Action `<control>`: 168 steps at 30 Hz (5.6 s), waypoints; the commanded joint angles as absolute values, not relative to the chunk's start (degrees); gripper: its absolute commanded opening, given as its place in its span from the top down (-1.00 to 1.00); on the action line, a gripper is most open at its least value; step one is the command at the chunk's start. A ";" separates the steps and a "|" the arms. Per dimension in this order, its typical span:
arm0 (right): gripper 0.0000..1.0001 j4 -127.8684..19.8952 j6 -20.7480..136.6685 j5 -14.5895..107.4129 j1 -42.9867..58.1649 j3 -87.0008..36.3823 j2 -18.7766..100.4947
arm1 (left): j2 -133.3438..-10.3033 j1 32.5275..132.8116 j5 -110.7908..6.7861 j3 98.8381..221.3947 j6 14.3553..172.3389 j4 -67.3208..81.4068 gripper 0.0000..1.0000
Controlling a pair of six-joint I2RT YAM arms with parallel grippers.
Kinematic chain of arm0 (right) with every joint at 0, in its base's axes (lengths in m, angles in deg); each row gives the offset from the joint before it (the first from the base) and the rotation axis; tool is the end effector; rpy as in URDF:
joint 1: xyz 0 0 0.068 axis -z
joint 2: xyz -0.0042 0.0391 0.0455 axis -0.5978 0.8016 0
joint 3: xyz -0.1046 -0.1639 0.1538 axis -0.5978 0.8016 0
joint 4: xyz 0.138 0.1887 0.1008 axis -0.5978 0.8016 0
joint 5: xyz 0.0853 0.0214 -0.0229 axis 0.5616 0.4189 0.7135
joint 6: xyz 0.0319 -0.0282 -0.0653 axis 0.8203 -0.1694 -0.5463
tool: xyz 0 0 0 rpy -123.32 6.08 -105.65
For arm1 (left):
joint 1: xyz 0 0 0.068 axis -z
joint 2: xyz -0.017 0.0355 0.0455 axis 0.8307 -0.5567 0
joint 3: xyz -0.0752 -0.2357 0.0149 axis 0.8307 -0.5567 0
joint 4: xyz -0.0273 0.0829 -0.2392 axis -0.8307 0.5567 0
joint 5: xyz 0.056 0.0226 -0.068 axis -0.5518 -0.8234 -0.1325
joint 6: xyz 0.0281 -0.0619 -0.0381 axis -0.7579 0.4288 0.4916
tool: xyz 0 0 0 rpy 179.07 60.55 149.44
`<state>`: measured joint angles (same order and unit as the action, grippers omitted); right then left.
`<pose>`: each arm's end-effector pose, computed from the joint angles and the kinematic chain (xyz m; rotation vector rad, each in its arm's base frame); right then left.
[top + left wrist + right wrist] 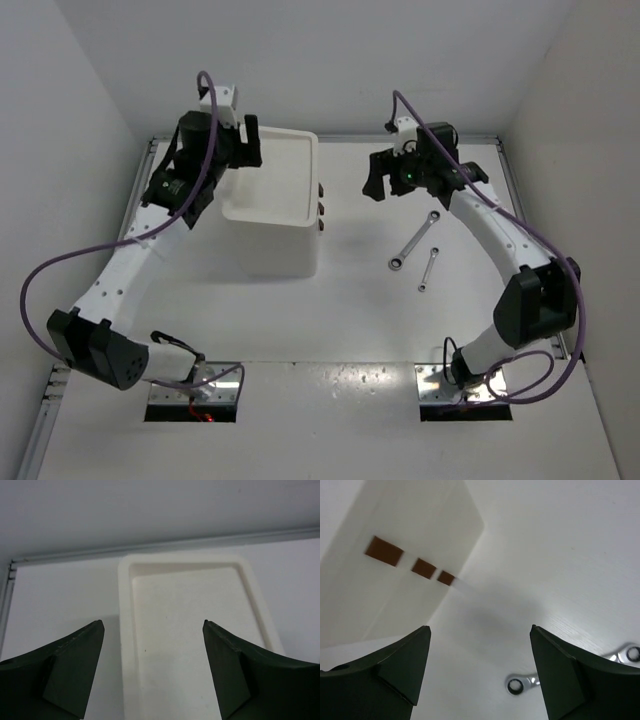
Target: Sort the tools into containers
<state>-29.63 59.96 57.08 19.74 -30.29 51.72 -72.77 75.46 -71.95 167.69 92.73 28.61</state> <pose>0.3607 0.1320 0.2826 -0.3395 2.2063 0.6008 0.3172 -0.0967 0.3803 -0.0078 1.8492 -0.1798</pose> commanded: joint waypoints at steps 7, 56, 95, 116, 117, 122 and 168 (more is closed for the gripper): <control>-0.47 -19.44 62.21 49.07 27.92 -21.05 46.17 | -67.18 73.58 -80.29 176.63 90.99 28.65 -0.89; 0.37 -5.63 94.92 35.96 36.80 -41.00 88.36 | -61.72 62.85 -76.79 160.19 96.09 29.19 -0.99; 1.00 -11.68 60.70 79.02 27.94 -58.20 53.47 | -60.67 61.80 -70.72 155.01 98.38 28.66 -0.99; 1.00 -24.87 65.21 77.36 6.31 -81.07 74.55 | -61.81 61.27 -69.49 153.95 97.85 28.13 -0.99; 1.00 -24.87 65.21 76.83 6.31 -81.68 75.17 | -61.81 61.27 -69.49 153.43 97.85 28.13 -0.99; 1.00 -25.40 62.23 72.45 2.97 -81.69 76.85 | -61.81 61.27 -68.88 152.90 97.85 28.13 -0.99; 0.15 -35.78 91.58 80.09 4.11 -63.58 80.81 | -64.01 59.16 -65.45 152.90 98.38 27.60 -0.99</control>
<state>-40.21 93.21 80.07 4.71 -64.59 83.85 -64.14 59.81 -66.18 152.96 97.52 29.24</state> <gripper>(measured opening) 0.418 0.994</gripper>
